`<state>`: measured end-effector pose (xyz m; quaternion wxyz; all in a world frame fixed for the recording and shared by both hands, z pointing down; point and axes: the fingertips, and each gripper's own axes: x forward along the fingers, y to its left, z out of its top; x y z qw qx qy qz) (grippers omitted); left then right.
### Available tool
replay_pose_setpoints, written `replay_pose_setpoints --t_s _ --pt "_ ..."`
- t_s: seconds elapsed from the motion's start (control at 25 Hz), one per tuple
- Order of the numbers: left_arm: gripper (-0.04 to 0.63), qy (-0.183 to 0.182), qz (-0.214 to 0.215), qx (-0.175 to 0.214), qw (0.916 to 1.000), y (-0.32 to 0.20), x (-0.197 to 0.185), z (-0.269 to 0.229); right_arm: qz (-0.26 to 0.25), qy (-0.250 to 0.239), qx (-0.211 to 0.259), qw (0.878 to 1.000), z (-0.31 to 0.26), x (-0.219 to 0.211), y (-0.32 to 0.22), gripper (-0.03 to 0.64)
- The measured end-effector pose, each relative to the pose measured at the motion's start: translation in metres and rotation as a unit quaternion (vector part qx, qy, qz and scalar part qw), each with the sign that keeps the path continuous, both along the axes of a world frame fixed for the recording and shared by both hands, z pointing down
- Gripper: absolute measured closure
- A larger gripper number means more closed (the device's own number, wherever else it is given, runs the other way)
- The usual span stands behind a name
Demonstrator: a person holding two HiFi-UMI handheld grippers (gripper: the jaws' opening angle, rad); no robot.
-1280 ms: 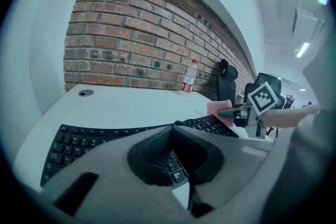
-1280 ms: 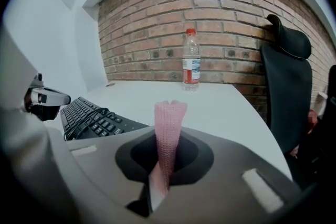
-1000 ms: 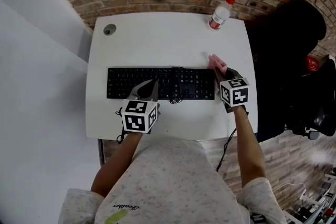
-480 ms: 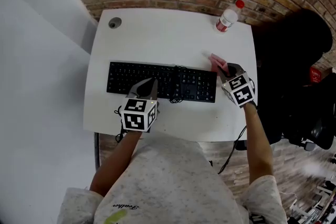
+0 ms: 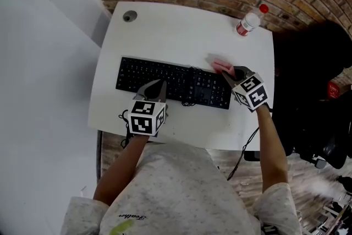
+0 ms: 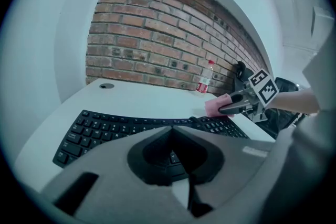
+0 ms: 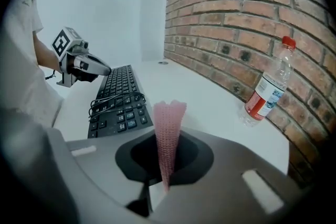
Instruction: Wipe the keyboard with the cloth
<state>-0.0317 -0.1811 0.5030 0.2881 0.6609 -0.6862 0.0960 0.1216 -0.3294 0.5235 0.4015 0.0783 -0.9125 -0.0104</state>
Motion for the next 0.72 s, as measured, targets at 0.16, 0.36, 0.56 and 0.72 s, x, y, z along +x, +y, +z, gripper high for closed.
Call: replay_pose_setpoints --t_s 0.16,0.36,0.56,0.72 --pt "0.603 0.001 -0.01 -0.001 0.9999 0.005 -0.008 -0.001 -0.016 0.001 -0.016 1.0 0.0 -0.014 0.005 0.593" --pt "0.603 0.003 -0.014 0.0 0.9999 0.011 -0.016 0.0 -0.016 -0.009 -0.044 0.999 -0.001 -0.033 0.012 0.593" --pt "0.603 0.002 -0.014 0.002 0.9999 0.014 -0.027 -0.002 -0.012 -0.018 -0.067 0.998 0.0 -0.052 0.018 0.592" --pt "0.603 0.002 -0.013 0.003 0.9999 0.018 -0.036 -0.002 -0.016 -0.018 -0.075 0.997 0.001 -0.066 0.026 0.592"
